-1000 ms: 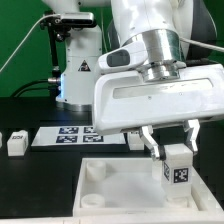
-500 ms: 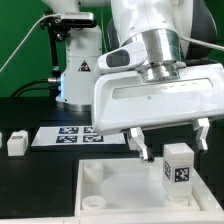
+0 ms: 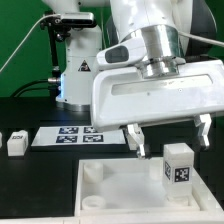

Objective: Assemble one leg

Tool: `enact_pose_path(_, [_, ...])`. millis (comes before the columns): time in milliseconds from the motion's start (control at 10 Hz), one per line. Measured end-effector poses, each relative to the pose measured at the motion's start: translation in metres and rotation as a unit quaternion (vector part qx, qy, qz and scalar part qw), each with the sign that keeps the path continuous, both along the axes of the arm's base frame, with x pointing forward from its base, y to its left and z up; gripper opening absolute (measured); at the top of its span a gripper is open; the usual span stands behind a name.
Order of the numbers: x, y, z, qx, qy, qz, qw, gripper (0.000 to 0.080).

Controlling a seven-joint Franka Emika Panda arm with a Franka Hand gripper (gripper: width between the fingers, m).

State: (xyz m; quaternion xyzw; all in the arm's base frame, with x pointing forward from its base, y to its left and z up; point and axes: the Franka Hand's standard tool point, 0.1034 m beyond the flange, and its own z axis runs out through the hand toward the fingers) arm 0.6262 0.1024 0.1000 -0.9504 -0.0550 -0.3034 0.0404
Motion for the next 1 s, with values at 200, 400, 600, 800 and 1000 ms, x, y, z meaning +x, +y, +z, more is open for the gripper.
enact_pose_path(200, [0.001, -0.002, 0.015, 0.0, -0.002, 0.001, 1.0, 0.0649])
enact_pose_path(400, [0.0, 0.0, 0.013, 0.002, 0.01, 0.003, 1.0, 0.0649])
enact_pose_path(600, [-0.007, 0.005, 0.005, 0.009, 0.076, 0.015, 0.997, 0.0649])
enact_pose_path(800, [-0.006, 0.002, 0.01, 0.025, 0.186, 0.015, 0.982, 0.0649])
enact_pose_path(1000, [-0.012, -0.002, 0.01, 0.035, 0.269, 0.011, 0.963, 0.0649])
